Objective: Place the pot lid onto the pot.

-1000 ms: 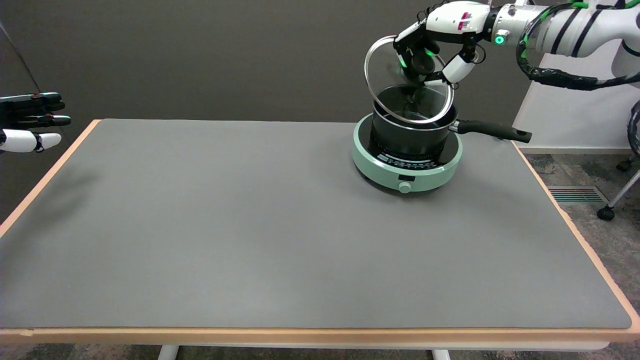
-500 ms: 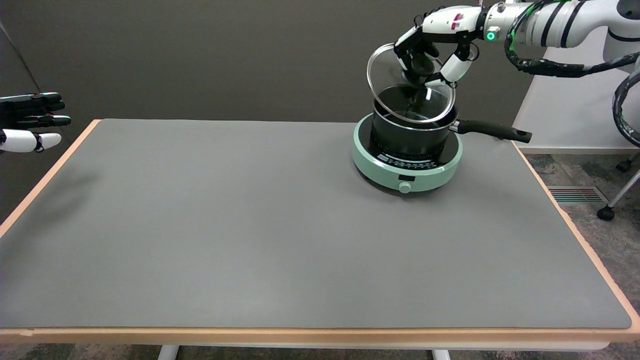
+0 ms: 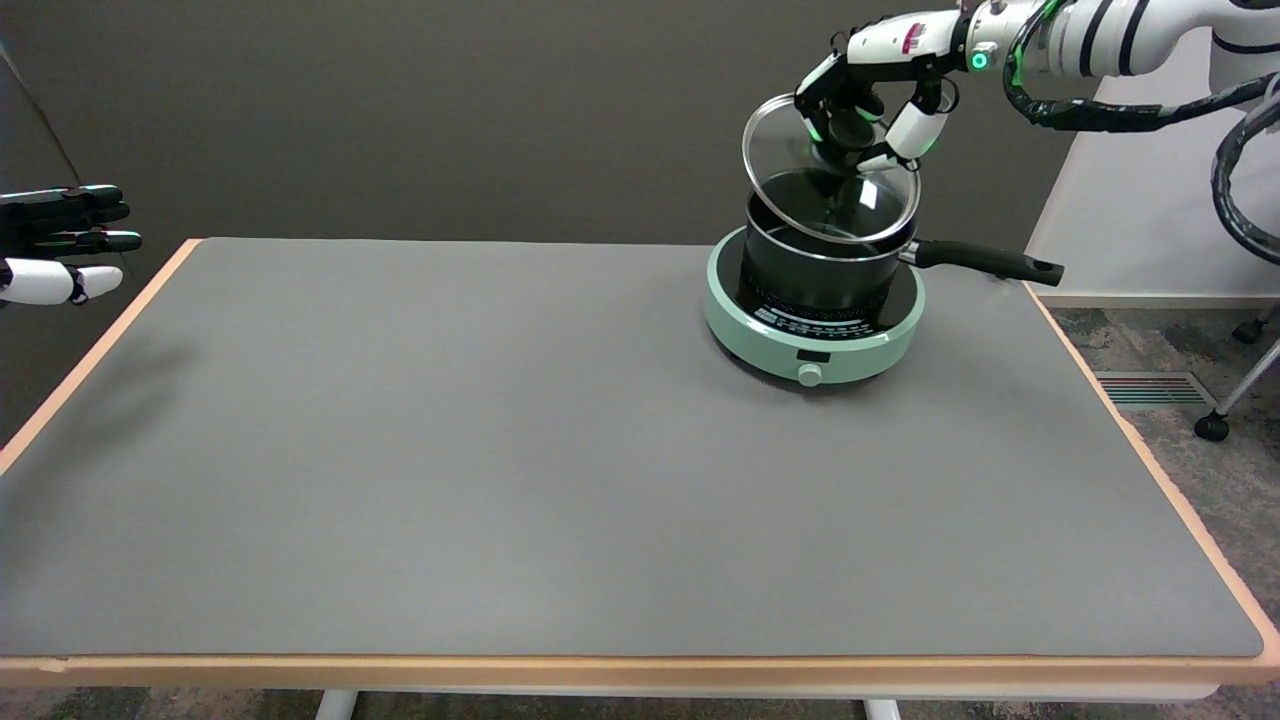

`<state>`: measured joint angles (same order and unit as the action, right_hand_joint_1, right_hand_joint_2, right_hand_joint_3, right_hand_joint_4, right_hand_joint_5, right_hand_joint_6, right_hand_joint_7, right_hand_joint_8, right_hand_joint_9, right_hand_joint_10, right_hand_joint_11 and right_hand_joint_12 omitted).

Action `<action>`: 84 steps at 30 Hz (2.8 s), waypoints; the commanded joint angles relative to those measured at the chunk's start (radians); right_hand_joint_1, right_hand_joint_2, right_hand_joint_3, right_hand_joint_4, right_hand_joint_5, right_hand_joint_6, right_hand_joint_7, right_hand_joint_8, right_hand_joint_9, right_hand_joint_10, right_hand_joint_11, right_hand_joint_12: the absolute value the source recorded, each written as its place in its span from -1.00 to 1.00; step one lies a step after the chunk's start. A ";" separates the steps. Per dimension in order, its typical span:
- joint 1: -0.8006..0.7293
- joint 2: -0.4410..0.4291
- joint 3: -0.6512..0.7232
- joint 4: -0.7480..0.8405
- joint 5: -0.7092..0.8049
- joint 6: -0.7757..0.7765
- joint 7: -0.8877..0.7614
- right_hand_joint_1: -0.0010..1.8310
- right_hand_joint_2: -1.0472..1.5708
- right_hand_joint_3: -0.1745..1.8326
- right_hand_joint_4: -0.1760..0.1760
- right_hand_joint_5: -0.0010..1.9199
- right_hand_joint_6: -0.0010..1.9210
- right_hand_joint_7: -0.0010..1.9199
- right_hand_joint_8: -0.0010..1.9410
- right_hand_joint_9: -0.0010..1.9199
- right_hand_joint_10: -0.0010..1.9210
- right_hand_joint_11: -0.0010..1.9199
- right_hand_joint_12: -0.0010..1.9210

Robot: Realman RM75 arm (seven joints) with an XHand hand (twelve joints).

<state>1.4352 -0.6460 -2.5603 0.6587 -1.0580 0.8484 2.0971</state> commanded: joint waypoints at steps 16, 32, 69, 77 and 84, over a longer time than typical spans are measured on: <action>0.120 -0.176 -0.013 -0.298 -0.215 0.065 0.086 0.49 0.39 -0.01 1.00 -0.39 0.57 -0.07 0.47 -0.20 0.97 -0.28 0.40; 0.108 -0.207 0.076 -0.349 -0.326 -0.032 0.088 0.49 0.40 -0.03 1.00 -0.39 0.57 -0.08 0.46 -0.20 0.96 -0.27 0.39; 0.031 -0.253 0.119 -0.399 -0.325 -0.034 0.088 0.49 0.40 -0.03 1.00 -0.39 0.57 -0.08 0.46 -0.20 0.96 -0.28 0.38; 0.033 -0.245 0.120 -0.390 -0.325 -0.042 0.086 0.49 0.40 -0.03 1.00 -0.39 0.57 -0.08 0.46 -0.20 0.96 -0.28 0.38; 0.055 -0.243 0.114 -0.382 -0.333 -0.047 0.086 0.49 0.40 -0.03 1.00 -0.39 0.57 -0.08 0.46 -0.20 0.96 -0.28 0.38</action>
<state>1.4737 -0.8921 -2.4426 0.2686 -1.3803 0.8077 2.1847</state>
